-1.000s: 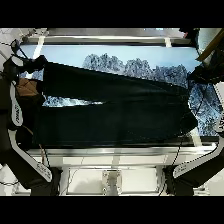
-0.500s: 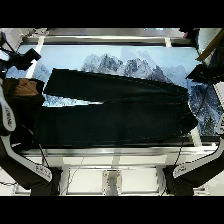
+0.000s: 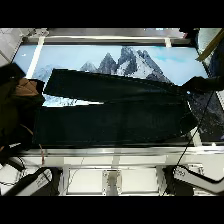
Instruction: Fold the clothes and pants, and hang the long-sleeved shirts on hangers.
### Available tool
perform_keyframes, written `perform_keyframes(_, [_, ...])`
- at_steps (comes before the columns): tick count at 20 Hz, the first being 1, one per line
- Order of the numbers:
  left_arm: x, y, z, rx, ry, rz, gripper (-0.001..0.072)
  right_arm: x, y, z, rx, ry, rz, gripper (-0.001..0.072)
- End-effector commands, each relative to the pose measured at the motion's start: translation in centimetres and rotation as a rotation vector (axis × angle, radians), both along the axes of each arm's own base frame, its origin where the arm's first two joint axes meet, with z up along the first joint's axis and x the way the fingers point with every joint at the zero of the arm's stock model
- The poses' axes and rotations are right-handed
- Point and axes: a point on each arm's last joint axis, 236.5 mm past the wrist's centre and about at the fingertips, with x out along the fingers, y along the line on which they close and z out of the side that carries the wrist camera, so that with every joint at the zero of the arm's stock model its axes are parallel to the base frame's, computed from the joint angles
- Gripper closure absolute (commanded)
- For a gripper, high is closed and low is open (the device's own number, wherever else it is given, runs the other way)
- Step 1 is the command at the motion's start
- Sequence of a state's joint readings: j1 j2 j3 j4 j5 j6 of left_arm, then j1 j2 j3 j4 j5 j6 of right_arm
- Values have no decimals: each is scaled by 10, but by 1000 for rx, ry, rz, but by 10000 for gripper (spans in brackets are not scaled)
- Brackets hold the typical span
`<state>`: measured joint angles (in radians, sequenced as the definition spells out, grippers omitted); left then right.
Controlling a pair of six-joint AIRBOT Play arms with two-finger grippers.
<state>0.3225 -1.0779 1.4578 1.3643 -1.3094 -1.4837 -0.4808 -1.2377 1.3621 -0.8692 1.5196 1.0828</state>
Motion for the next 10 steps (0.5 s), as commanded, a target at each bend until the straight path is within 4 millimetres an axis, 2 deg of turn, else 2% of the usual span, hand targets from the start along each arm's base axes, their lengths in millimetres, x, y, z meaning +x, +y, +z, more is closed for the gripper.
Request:
perform_keyframes(1, [-63,-16,-12,41,-83,16,6,-21,9,-4,-44,-75,-20,264])
perform_keyframes(4, [-82,-20,-23,53,-109,25,6,-32,15,1,-41,-66,6,264])
perform_keyframes(10, [-83,-22,-22,32,-118,40,6,-32,16,1,-41,-68,6,264])
